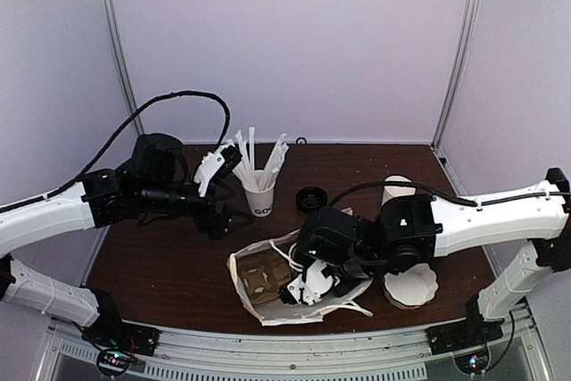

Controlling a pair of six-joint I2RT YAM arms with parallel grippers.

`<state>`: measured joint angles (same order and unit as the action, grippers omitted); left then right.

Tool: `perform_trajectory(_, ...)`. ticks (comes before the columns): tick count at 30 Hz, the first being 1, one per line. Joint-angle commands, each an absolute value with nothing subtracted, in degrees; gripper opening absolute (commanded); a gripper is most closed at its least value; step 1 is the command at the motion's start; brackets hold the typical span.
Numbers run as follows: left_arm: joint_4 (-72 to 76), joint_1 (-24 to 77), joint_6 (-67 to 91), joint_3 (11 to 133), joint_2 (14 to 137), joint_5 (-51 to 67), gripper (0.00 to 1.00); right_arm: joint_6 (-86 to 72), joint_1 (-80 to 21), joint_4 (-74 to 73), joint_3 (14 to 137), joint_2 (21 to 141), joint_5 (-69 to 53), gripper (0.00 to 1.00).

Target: Pack the takeout coffee

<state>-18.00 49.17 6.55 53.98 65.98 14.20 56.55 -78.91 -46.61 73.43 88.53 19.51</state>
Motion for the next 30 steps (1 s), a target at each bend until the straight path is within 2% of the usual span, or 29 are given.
perform_trajectory(1, -15.9, 48.9, 5.7, 53.6, 65.0, 15.0, 0.90, 55.7, -77.9, -45.8, 72.8, 89.8, 19.5, 0.67)
perform_trajectory(11, -17.1, 48.9, 6.8, 53.1, 61.5, 13.8, 0.89, 54.4, -75.4, -50.5, 78.4, 93.1, 13.9, 0.68)
perform_trajectory(30, -23.2, 49.0, 10.7, 52.7, 51.9, 9.1, 0.89, 49.4, -67.0, -70.3, 100.7, 107.5, -2.2, 0.69)
